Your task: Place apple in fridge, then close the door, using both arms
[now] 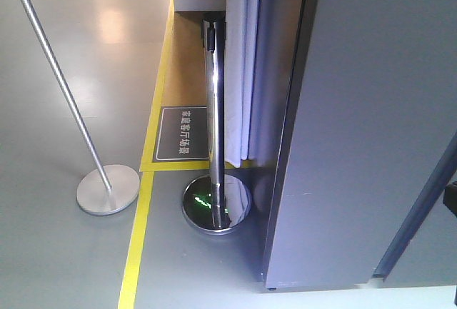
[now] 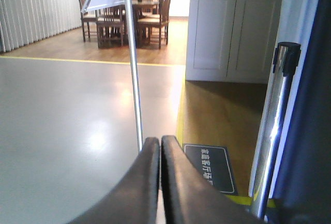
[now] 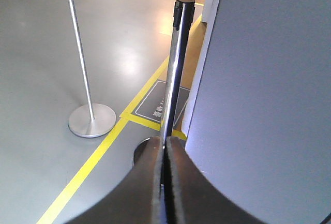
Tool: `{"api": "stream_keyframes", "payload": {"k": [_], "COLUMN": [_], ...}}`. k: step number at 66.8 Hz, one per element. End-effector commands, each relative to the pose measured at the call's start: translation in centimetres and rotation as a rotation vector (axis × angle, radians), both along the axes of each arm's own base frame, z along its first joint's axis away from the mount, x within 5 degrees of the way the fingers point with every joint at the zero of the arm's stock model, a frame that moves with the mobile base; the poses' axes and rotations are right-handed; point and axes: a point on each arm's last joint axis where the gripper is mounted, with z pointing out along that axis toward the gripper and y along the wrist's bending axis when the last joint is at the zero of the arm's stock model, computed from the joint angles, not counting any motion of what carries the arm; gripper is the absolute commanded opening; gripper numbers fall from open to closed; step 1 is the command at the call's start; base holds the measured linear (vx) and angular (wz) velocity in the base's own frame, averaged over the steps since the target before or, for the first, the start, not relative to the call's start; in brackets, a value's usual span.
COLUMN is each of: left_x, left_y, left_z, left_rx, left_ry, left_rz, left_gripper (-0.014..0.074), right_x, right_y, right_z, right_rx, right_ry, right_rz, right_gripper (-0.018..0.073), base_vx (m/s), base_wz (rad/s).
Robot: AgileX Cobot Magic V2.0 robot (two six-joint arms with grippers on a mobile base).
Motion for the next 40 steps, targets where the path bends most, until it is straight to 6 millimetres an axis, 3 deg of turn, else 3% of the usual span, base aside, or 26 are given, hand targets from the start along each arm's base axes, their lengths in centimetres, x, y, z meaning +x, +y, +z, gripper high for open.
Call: {"api": "stream_keyframes", "payload": {"k": [1,40], "left_x": [-0.21,-0.13], "left_y": [-0.04,-0.79], "left_z": [0.86,0.82], "left_rx": [-0.011,0.038], "left_ry": [-0.102,-0.084], "left_rz": [-0.002,-0.145], "left_gripper": [-0.0008,-0.0008], "right_x": [0.21,0.21], "right_y": [-0.17,-0.18], "right_z": [1.20,1.20], "right_rx": [0.030,0.030], "right_ry": [-0.061,-0.061], "right_rz": [-0.030,-0.031], "right_gripper": [-0.0003,-0.0003], "base_vx": [0.00,0.00], "base_wz": [0.00,0.00]}}
